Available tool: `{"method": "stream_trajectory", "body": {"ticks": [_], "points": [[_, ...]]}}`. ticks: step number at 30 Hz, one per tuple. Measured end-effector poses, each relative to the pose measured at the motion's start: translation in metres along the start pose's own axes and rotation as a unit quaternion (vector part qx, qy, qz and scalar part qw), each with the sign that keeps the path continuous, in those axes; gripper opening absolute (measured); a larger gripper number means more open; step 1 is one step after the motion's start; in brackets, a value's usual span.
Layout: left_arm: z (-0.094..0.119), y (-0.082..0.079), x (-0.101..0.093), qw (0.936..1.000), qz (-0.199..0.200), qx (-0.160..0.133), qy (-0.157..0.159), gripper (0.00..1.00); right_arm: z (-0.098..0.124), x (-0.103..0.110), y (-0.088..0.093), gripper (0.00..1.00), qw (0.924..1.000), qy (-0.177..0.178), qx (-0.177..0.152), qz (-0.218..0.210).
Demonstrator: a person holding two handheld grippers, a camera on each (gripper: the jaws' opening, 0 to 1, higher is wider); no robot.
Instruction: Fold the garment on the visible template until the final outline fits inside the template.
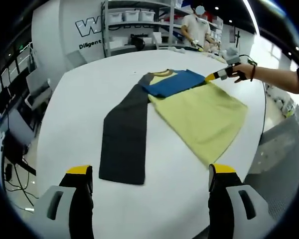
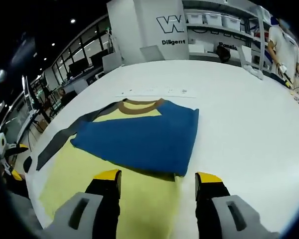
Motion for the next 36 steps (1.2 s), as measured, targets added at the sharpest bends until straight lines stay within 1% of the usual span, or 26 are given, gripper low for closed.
{"method": "stream_trajectory", "body": {"ticks": [3,6,9,13,16,21,24,28,30,33,36], "points": [[0.000,0.001,0.001,1.0000,0.001,0.002,-0.003,0.92,0.006,0.006,0.002,0.71,1.0000,-0.007,-0.004,0.001],[0.000,0.003,0.003,0.9999,0.003,0.005,-0.009,0.91,0.016,0.015,0.005,0.80,0.9997,-0.020,-0.012,0.007],[-0.001,0.004,0.005,0.9999,0.007,0.004,-0.012,0.89,0.024,0.020,0.009,0.89,0.9996,-0.025,-0.011,0.011],[-0.001,0.006,0.006,0.9999,0.007,0.004,-0.014,0.89,0.038,0.028,0.017,0.99,0.9991,-0.034,-0.012,0.024],[-0.002,0.008,0.006,0.9998,0.010,0.007,-0.014,0.89,0.047,0.033,0.021,0.99,0.9986,-0.037,-0.013,0.035],[-0.003,0.009,0.005,0.9999,0.013,0.005,-0.010,0.87,0.061,0.040,0.030,0.99,0.9981,-0.049,-0.015,0.034],[-0.004,0.009,0.006,0.9997,0.023,0.003,-0.009,0.86,0.068,0.043,0.035,0.99,0.9976,-0.053,-0.015,0.043],[-0.008,0.010,0.006,0.9996,0.023,0.005,-0.012,0.82,0.080,0.049,0.044,0.99,0.9967,-0.059,-0.011,0.055],[-0.009,0.010,0.006,0.9997,0.022,0.004,-0.011,0.80,0.087,0.052,0.048,0.99,0.9960,-0.063,-0.013,0.062],[-0.012,0.013,0.006,0.9998,0.007,0.014,-0.014,0.76,0.095,0.056,0.053,0.99,0.9953,-0.067,-0.014,0.069],[-0.013,0.015,0.008,0.9997,0.003,0.016,-0.016,0.76,0.103,0.058,0.058,0.99,0.9947,-0.071,-0.018,0.073]]}}
Point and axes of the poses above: the point that each gripper's makers call its tool centre point, and the gripper's own axes: z roughly backward along the fingers, x roughly to its left, y roughly out of its underside, the point moved 7 cm from there along z, roughly backward along the fingers, and after that the axes turned 12 degrees about -z, right-handed, at the moved point
